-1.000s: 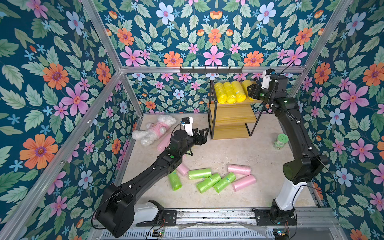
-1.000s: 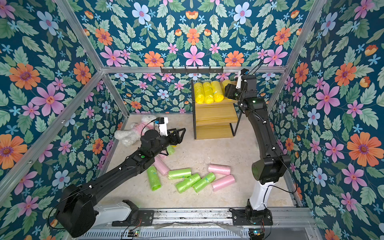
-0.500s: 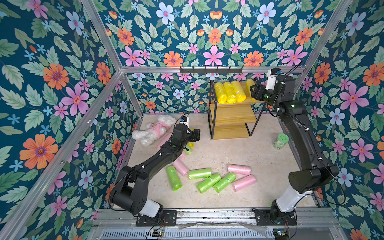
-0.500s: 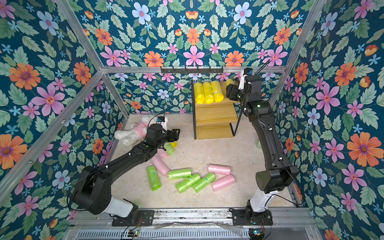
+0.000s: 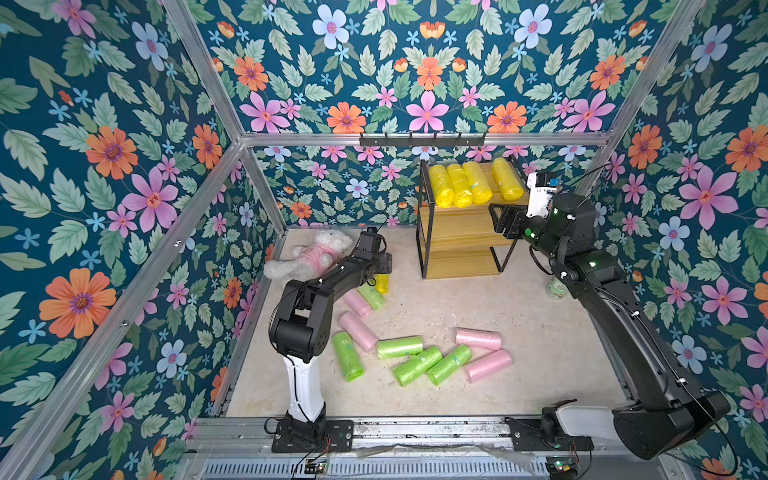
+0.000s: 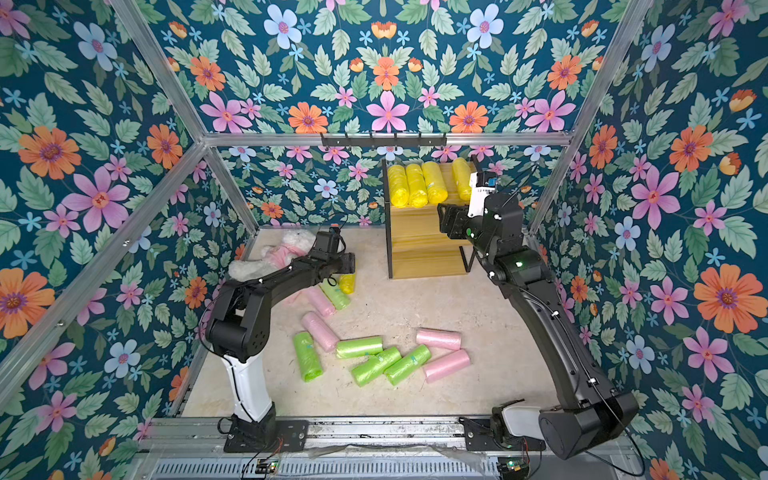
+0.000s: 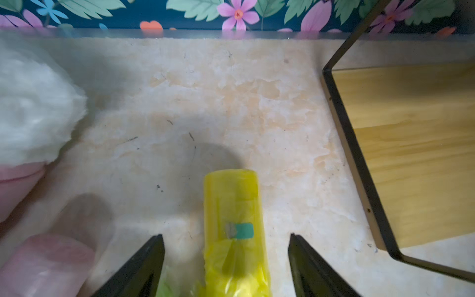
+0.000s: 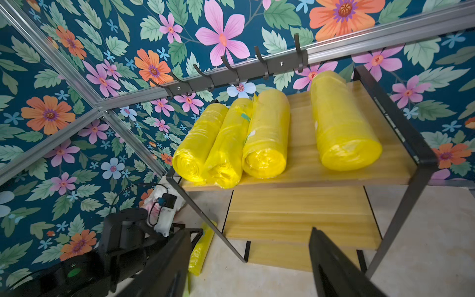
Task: Sort the rolls of trash bags by color and place them on the shelf
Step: Pick up the roll of trash bags from the center of the board.
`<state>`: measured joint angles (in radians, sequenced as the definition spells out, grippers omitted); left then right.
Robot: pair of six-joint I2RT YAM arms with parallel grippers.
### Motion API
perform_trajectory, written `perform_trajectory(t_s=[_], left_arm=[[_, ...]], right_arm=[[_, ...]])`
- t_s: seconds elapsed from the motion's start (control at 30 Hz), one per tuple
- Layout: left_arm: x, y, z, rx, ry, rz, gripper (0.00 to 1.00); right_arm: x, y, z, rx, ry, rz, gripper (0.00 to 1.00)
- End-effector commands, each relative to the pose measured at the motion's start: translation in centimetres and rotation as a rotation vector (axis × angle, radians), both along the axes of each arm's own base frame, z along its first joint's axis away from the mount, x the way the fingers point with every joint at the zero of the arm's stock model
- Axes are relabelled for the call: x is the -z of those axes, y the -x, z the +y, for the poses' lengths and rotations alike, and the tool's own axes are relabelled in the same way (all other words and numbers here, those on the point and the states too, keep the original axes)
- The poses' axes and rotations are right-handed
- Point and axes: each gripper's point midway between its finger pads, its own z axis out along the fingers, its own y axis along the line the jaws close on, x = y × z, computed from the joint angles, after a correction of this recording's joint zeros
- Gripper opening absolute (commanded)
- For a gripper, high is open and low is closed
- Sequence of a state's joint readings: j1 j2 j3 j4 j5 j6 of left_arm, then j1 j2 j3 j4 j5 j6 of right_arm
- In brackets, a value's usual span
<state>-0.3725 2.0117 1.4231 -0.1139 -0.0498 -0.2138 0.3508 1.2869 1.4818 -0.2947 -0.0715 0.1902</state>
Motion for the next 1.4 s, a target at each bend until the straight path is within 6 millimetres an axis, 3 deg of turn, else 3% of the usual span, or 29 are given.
perform_trajectory(t_s=[0.0, 0.2, 0.4, 0.53, 0.63, 0.8, 0.93, 1.17, 1.37], left_arm=[[1.8, -0.1, 0.5, 0.019, -0.054, 0.076, 0.82], [3.8, -1.4, -0.4, 0.036, -0.042, 0.125, 0.80], [4.9, -2.3, -1.3, 0.041, -0.014, 0.142, 0.69], [4.9, -2.7, -1.7, 0.040, 0.017, 0.130, 0.58], [3.7, -3.0, -1.8, 0.026, 0.040, 0.098, 0.51], [-1.5, -3.2, -2.3, 0.004, 0.159, -0.044, 0.42], [-6.7, -1.8, -2.5, -0.007, 0.307, -0.173, 0.39], [-17.0, 3.6, -2.2, -0.018, 0.716, -0.399, 0.35], [-21.6, 8.6, -0.8, -0.042, 1.025, -0.504, 0.33]], right_arm=[[-1.0, 0.6, 0.4, -0.020, -0.055, -0.051, 0.77], [0.5, 0.9, 0.7, -0.032, -0.066, -0.026, 0.77], [1.6, 1.0, 1.1, -0.045, -0.070, -0.001, 0.77], [2.8, 1.2, 1.7, -0.061, -0.078, 0.021, 0.76], [3.7, 1.6, 2.4, -0.084, -0.080, 0.038, 0.76], [4.7, 3.2, 4.3, -0.155, -0.090, 0.039, 0.76], [5.5, 4.9, 6.5, -0.228, -0.101, 0.014, 0.76], [6.4, 7.7, 11.3, -0.342, -0.214, -0.063, 0.78], [7.0, 8.3, 14.8, -0.425, -0.338, -0.080, 0.86]])
